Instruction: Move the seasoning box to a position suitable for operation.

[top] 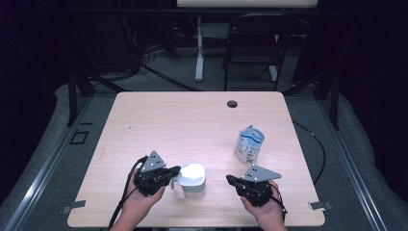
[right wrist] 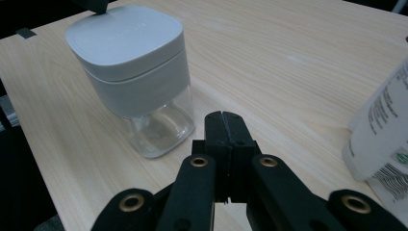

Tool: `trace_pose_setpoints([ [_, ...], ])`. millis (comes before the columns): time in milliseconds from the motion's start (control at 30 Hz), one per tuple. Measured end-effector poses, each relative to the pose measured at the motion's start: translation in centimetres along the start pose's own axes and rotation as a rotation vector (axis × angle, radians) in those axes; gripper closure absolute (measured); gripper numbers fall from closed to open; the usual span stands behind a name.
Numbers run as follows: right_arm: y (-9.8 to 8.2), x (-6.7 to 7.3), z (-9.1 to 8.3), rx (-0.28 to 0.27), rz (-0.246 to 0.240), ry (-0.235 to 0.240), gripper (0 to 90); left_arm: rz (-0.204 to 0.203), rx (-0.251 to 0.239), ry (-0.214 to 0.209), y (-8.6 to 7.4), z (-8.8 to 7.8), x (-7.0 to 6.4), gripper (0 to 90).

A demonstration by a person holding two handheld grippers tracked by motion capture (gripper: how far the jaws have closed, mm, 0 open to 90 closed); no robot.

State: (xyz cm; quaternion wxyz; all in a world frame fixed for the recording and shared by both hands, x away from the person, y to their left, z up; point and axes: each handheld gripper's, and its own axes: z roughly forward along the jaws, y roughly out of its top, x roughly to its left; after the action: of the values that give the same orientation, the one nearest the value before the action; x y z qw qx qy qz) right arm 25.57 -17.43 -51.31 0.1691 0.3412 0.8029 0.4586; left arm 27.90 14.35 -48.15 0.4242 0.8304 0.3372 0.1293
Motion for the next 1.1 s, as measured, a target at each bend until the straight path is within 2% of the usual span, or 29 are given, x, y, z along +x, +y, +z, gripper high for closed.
trace_pose_setpoints([
  [567,1.7,1.6,1.7,0.003,-0.052,0.069,90.0,-0.004,-0.012,-0.002,-0.2,0.0,0.1,90.0],
  [1100,1.7,2.3,3.3,0.025,-0.066,0.096,90.0,-0.012,-0.017,-0.003,-0.2,0.0,0.1,90.0],
])
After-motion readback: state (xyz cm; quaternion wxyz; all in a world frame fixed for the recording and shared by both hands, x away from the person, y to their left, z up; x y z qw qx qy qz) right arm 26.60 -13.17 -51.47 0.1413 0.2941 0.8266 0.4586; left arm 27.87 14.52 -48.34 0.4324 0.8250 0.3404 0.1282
